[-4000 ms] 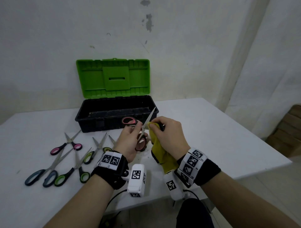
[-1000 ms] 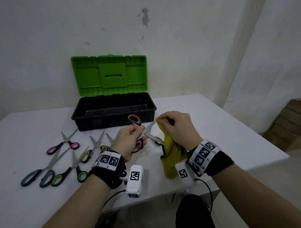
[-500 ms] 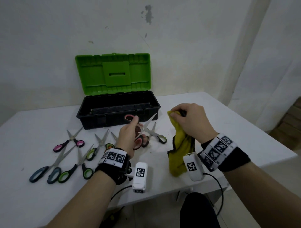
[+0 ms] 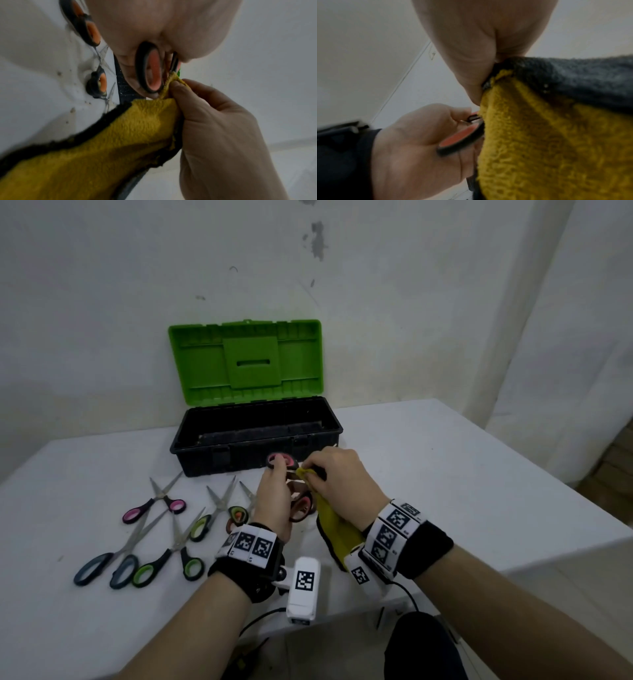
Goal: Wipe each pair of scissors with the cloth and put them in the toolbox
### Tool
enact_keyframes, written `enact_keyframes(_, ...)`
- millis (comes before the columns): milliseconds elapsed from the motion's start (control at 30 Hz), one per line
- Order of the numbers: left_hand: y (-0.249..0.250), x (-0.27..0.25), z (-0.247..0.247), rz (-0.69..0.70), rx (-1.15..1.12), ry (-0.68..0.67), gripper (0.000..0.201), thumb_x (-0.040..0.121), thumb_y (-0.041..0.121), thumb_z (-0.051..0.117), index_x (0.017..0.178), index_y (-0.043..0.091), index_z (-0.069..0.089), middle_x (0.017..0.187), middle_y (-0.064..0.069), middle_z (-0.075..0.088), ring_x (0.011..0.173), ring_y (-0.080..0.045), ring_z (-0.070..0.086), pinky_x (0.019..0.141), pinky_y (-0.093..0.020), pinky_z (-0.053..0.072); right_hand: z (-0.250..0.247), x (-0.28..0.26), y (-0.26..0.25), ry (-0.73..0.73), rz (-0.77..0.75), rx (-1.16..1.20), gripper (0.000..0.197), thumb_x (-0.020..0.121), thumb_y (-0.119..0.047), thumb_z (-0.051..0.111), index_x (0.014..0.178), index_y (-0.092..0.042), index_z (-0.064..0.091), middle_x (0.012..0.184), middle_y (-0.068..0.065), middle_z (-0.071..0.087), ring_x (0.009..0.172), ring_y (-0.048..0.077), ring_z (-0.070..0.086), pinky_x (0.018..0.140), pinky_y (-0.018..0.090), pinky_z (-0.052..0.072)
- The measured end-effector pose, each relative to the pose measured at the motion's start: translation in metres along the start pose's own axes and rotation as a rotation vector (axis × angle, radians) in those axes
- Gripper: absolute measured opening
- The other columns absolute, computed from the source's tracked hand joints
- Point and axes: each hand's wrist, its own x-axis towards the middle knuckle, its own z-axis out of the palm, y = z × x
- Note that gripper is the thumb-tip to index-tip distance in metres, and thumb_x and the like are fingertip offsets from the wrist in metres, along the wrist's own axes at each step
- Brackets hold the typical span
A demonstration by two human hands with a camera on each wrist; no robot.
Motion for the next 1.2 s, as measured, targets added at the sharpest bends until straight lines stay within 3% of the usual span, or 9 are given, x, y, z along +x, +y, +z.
enact_keyframes(267, -0.002, 0.0, -0.003, 0.027, 0.065, -0.055, 0.051, 0.103, 0.053, 0.034, 0.128, 0.015, 0.057, 0.114, -0.014, 0.069, 0.102, -0.028, 0.07, 0.091, -0.049, 0.056, 0.004, -0.005, -0.005, 0.012, -0.096, 0.024, 0.015, 0.088, -0.015, 0.063, 0.101, -0.014, 0.072, 0.095, 0.006, 0.063, 0.086, 0.024, 0.061, 0.077, 0.041, 0.052)
enact_keyframes(400, -0.004, -0.002, 0.0, 0.038, 0.022, -0.098, 0.047, 0.105, 0.048, 0.03, 0.12, 0.014, 0.059, 0.103, -0.009, 0.073, 0.09, -0.024, 0.073, 0.087, -0.046, 0.058, 0.002, -0.003, 0.003, 0.085, -0.059, 0.02, 0.014, 0.091, -0.021, 0.063, 0.101, -0.016, 0.072, 0.094, 0.004, 0.064, 0.085, 0.023, 0.06, 0.077, 0.042, 0.051)
enact_keyframes(533, -0.006, -0.004, 0.005, 0.091, 0.094, 0.001, 0.052, 0.096, 0.062, 0.031, 0.125, 0.026, 0.056, 0.118, -0.007, 0.065, 0.105, -0.026, 0.067, 0.095, -0.051, 0.053, 0.002, -0.005, -0.006, 0.027, -0.079, -0.023, 0.017, 0.091, -0.019, 0.06, 0.103, -0.014, 0.071, 0.095, 0.007, 0.062, 0.084, 0.026, 0.06, 0.074, 0.043, 0.052)
enact_keyframes(667, -0.006, -0.005, 0.005, 0.182, 0.234, 0.051, 0.032, 0.102, 0.053, 0.028, 0.095, 0.037, 0.055, 0.098, 0.0, 0.064, 0.094, -0.02, 0.064, 0.092, -0.047, 0.053, -0.007, -0.004, -0.005, -0.088, -0.047, -0.124, 0.02, 0.093, -0.017, 0.055, 0.105, -0.011, 0.071, 0.098, 0.009, 0.059, 0.09, 0.026, 0.057, 0.077, 0.032, 0.048)
enact_keyframes(900, -0.006, -0.009, 0.01, 0.309, 0.28, -0.014, 0.035, 0.106, 0.044, 0.029, 0.097, 0.023, 0.057, 0.095, -0.014, 0.066, 0.089, -0.031, 0.065, 0.081, -0.055, 0.055, -0.011, -0.005, -0.012, -0.079, -0.066, -0.126, 0.02, 0.091, -0.016, 0.055, 0.101, -0.011, 0.071, 0.093, 0.009, 0.058, 0.084, 0.027, 0.057, 0.073, 0.036, 0.048)
enact_keyframes(1000, 0.001, -0.004, 0.002, 0.279, 0.229, 0.048, 0.029, 0.106, 0.045, 0.029, 0.094, 0.035, 0.053, 0.084, -0.004, 0.064, 0.081, -0.023, 0.065, 0.072, -0.041, 0.055, -0.016, -0.005, 0.0, -0.09, 0.016, -0.174, 0.021, 0.093, -0.016, 0.053, 0.103, -0.012, 0.071, 0.098, 0.01, 0.06, 0.09, 0.026, 0.056, 0.074, 0.031, 0.045)
enact_keyframes(1067, 0.005, -0.001, -0.002, 0.255, 0.211, 0.05, 0.031, 0.105, 0.05, 0.028, 0.106, 0.032, 0.053, 0.078, -0.004, 0.065, 0.081, -0.024, 0.069, 0.064, -0.032, 0.052, -0.019, -0.005, 0.007, -0.044, 0.02, -0.137, 0.018, 0.093, -0.018, 0.055, 0.101, -0.015, 0.071, 0.095, 0.008, 0.062, 0.09, 0.026, 0.057, 0.075, 0.03, 0.046)
enact_keyframes(1133, 0.004, -0.002, 0.0, 0.278, 0.233, 0.053, 0.034, 0.104, 0.052, 0.028, 0.113, 0.031, 0.053, 0.091, -0.006, 0.068, 0.089, -0.025, 0.069, 0.072, -0.038, 0.055, -0.017, -0.006, 0.003, 0.021, -0.03, -0.066, 0.017, 0.092, -0.02, 0.059, 0.101, -0.015, 0.072, 0.094, 0.007, 0.064, 0.088, 0.025, 0.058, 0.077, 0.034, 0.048)
enact_keyframes(1200, 0.001, -0.006, 0.005, 0.325, 0.252, 0.041, 0.03, 0.104, 0.051, 0.03, 0.099, 0.037, 0.056, 0.097, -0.011, 0.066, 0.087, -0.03, 0.066, 0.077, -0.05, 0.055, -0.011, -0.005, -0.006, 0.052, -0.089, -0.037, 0.016, 0.092, -0.02, 0.06, 0.101, -0.013, 0.072, 0.093, 0.007, 0.063, 0.084, 0.025, 0.059, 0.075, 0.038, 0.051)
